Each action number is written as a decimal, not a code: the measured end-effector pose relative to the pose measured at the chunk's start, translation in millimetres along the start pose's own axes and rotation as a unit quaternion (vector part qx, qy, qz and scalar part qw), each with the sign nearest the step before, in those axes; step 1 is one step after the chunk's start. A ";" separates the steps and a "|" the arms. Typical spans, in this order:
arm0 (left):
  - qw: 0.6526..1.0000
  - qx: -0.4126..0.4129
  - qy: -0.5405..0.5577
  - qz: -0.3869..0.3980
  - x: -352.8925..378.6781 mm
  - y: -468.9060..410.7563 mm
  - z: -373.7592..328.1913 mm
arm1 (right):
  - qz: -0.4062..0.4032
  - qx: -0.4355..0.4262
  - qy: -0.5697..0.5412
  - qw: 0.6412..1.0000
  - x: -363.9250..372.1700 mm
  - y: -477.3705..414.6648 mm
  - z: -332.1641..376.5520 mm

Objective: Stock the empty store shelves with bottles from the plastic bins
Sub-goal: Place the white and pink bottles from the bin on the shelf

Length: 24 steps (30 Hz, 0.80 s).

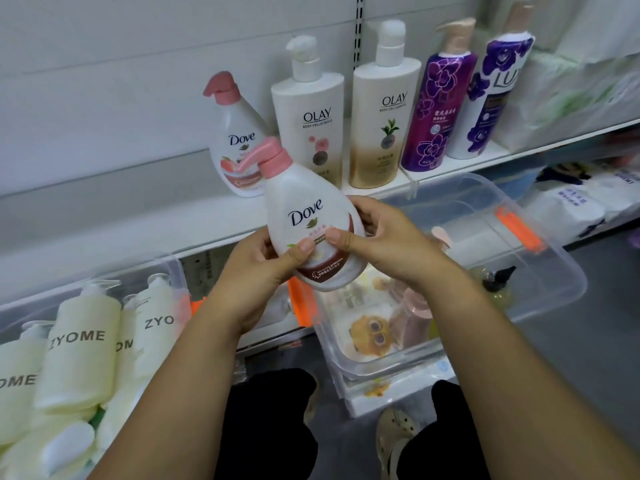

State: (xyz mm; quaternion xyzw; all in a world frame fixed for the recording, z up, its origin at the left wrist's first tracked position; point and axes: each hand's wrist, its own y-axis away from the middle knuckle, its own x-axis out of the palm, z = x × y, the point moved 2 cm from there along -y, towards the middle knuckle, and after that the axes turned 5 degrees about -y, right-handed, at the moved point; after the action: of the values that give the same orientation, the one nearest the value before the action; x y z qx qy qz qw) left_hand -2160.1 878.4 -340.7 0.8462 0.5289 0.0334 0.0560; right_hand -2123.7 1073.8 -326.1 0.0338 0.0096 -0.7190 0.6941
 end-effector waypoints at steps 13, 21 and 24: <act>0.951 0.099 -0.106 -0.274 -63.5 -34.7 4.2 | -0.075 0.007 0.179 0.981 46.5 -51.5 -19.5; 0.966 0.116 -0.159 -0.169 -80.0 -73.0 0.1 | -0.061 0.023 0.219 0.974 44.4 -61.7 -27.4; 0.972 0.105 -0.182 -0.105 -96.4 -82.3 -2.3 | -0.053 0.028 0.226 0.972 44.8 -62.0 -28.9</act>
State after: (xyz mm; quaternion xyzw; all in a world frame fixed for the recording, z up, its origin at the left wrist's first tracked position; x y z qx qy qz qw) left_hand -2276.0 827.6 -348.8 0.7789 0.5962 -0.1831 0.0658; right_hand -2186.2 1033.1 -359.7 0.2142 0.1482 -0.7287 0.6333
